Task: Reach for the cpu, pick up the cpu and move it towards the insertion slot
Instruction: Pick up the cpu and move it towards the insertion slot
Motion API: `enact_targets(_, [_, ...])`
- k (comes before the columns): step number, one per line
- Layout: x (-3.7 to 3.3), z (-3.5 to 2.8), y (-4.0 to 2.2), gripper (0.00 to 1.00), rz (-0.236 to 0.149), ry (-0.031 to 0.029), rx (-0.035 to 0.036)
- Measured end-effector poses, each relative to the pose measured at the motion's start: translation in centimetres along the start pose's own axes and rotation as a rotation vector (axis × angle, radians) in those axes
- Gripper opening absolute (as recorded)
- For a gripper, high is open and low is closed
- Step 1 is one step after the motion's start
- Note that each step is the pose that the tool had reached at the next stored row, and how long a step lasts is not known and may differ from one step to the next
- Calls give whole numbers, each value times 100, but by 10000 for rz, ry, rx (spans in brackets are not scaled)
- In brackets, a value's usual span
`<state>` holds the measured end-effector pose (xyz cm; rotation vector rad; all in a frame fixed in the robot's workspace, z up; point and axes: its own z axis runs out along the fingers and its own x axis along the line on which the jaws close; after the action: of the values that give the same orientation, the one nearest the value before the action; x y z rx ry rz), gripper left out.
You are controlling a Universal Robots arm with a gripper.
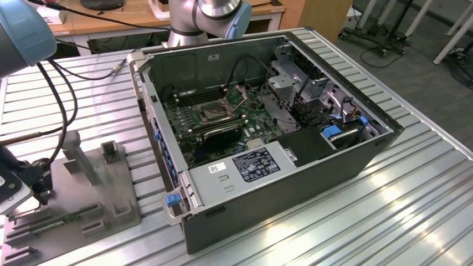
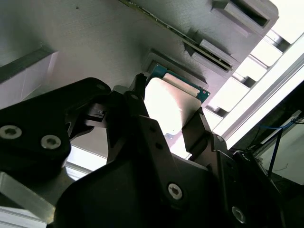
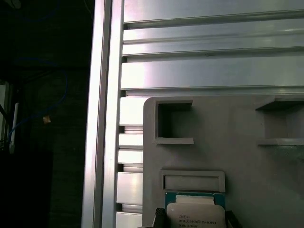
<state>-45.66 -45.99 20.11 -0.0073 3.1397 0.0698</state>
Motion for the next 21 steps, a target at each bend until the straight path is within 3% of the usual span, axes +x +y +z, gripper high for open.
enact_targets(21, [-2,-43,2,55,6,1,61])
